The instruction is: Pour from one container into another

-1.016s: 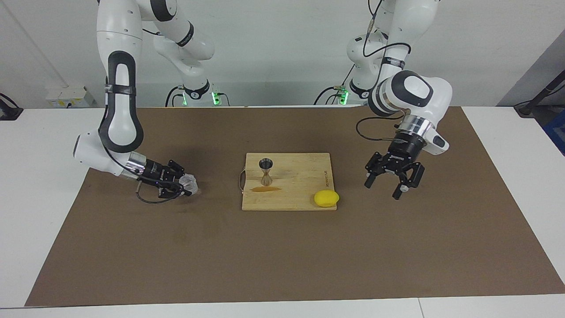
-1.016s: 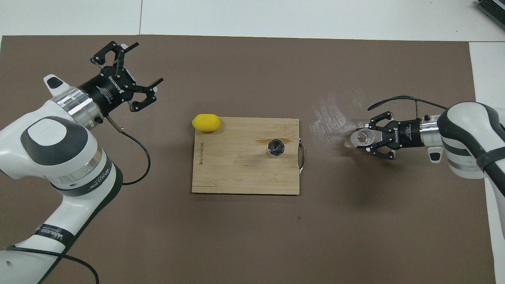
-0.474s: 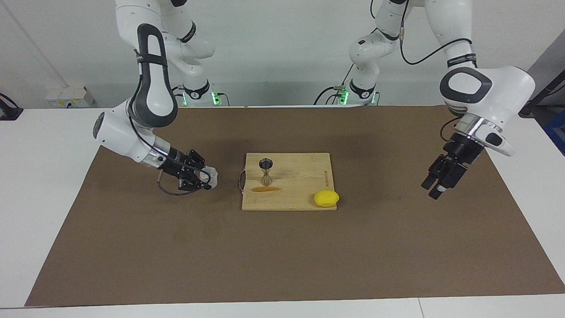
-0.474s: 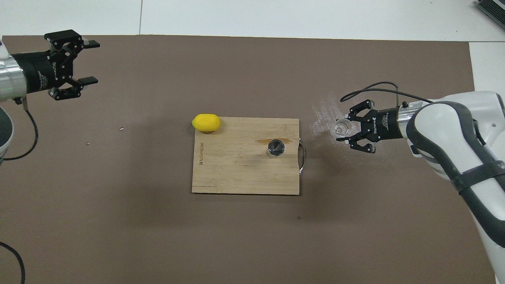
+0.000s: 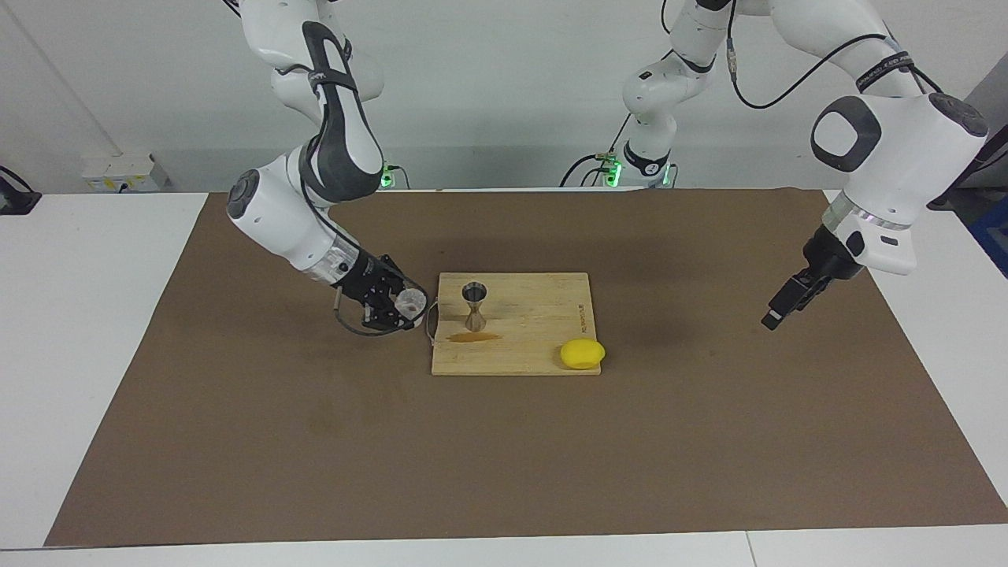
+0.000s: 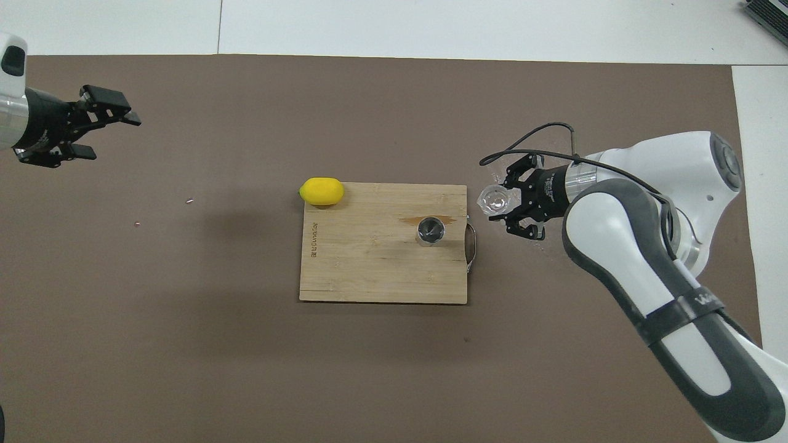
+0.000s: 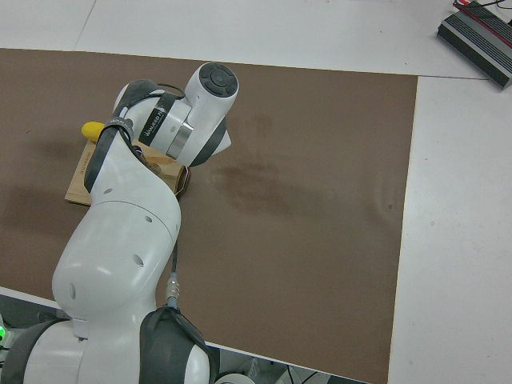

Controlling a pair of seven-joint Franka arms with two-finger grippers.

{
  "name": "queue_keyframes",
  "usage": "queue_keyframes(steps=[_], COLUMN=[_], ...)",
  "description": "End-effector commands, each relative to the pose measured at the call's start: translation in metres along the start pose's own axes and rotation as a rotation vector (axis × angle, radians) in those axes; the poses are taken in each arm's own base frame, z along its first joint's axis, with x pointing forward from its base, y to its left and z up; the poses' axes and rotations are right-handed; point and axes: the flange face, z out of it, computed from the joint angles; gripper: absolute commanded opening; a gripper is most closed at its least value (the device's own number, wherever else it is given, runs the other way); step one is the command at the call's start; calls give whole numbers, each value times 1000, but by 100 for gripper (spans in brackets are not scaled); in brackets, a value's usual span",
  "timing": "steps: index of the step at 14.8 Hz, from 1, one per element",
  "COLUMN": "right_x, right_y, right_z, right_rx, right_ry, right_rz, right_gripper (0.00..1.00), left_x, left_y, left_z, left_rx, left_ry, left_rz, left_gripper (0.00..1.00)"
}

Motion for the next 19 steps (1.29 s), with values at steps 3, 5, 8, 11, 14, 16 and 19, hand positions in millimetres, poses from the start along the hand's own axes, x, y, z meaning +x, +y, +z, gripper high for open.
queue_keyframes(steps=[3,5,8,11,14,16,19], right_x=[-53,-64,-80,-92,-93,-101,-105], right_y=[0,4,11,17,18,22,25], right_z=[-5,0,8,15,16,20,21], right_rx=[26,23,29,33,37,37,42], right_ry=[91,129,203,259,311,342,397], right_rz=[-4,-35,-95,-165,-210,-251,-308], right_gripper=[0,0,0,0,0,0,0], left_x=[-42,-61,-83,-94,-104,-103,-100], left_y=[-3,-4,-1,-1,2,1,-11], left_z=[-49,-68,-95,-111,-119,-119,-126], left_rx=[189,218,210,225,240,234,204], left_ry=[-72,-132,-164,-172,-146,-147,-145], left_rz=[377,422,413,407,400,400,395], left_gripper=[100,100,100,100,100,100,100])
